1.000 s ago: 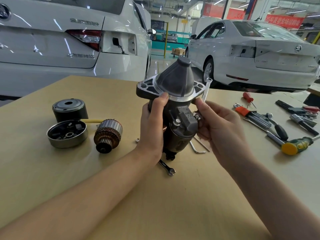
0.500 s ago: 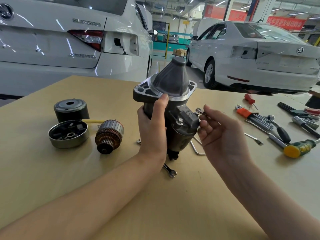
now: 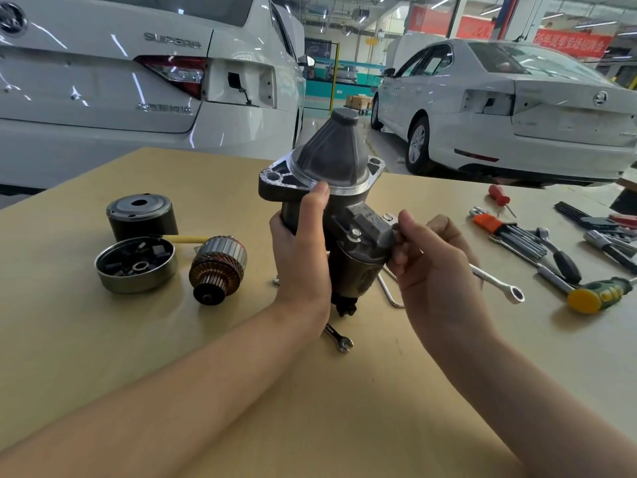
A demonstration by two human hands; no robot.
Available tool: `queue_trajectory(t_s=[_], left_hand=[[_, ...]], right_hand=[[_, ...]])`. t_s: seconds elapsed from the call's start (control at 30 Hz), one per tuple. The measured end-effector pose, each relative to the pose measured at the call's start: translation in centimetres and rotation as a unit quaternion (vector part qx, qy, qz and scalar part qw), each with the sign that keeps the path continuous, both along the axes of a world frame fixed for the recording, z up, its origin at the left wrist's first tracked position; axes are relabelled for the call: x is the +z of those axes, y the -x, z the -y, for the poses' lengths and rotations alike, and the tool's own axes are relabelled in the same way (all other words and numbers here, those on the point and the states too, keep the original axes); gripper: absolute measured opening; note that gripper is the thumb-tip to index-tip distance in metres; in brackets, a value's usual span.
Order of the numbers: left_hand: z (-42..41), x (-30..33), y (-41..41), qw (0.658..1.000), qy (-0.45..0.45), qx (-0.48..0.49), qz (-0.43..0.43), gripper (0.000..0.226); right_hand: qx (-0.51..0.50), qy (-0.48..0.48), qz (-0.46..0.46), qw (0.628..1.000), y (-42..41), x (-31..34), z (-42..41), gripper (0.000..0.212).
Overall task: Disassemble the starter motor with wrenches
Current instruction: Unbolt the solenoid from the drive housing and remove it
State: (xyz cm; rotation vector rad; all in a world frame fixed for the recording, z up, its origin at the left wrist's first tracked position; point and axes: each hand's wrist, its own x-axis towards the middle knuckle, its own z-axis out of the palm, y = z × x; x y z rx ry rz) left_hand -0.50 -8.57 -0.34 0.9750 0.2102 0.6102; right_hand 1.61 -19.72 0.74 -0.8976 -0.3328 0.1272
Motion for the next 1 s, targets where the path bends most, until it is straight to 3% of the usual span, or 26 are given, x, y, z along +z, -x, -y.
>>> queue_trajectory(t_s=[0.2, 0.33, 0.47, 0.53, 0.7, 0.83, 0.93, 1.0], left_hand=[[-0.4, -0.1, -0.3, 1.0, 0.016, -0.011, -0.011, 0.099], [-0.5, 0.0, -0.3, 0.999, -0.006, -0.043, -0.019, 0.098], [0.0, -0.2, -0.1, 0.995, -0.062, -0.079, -0.008, 0.091], [0.1, -0.2, -0.1, 0.994, -0.056, -0.095, -0.005, 0.091], [0.0, -0.1, -0.3, 0.995, -0.042, -0.092, -0.011, 0.093], [-0.3, -0.1, -0.3, 0.996, -0.033, -0.08, -0.016, 0.094], [-0.6, -0.1, -0.5, 0.997, -0.023, -0.074, -0.014, 0.089], [-0.9, -0.1, -0.7, 0.997, -0.026, -0.079, 0.0, 0.071]], right_hand=[[0.02, 0.052, -0.036, 0.998, -0.4, 0.4, 0.4, 0.026], [0.025, 0.035, -0.042, 0.998, -0.7, 0.9, 0.7, 0.028], [-0.031, 0.181, 0.055, 0.981, -0.3, 1.3, 1.2, 0.012], [-0.044, 0.219, 0.063, 0.973, -0.2, 1.5, 1.3, 0.017], [0.016, 0.113, -0.028, 0.993, -0.6, 2.0, 1.4, 0.023], [0.027, 0.032, -0.016, 0.999, -1.0, 1.9, 1.5, 0.03], [0.026, 0.057, 0.037, 0.997, -1.0, 1.9, 1.7, 0.027], [0.015, 0.133, 0.072, 0.988, -1.0, 1.8, 1.9, 0.026]])
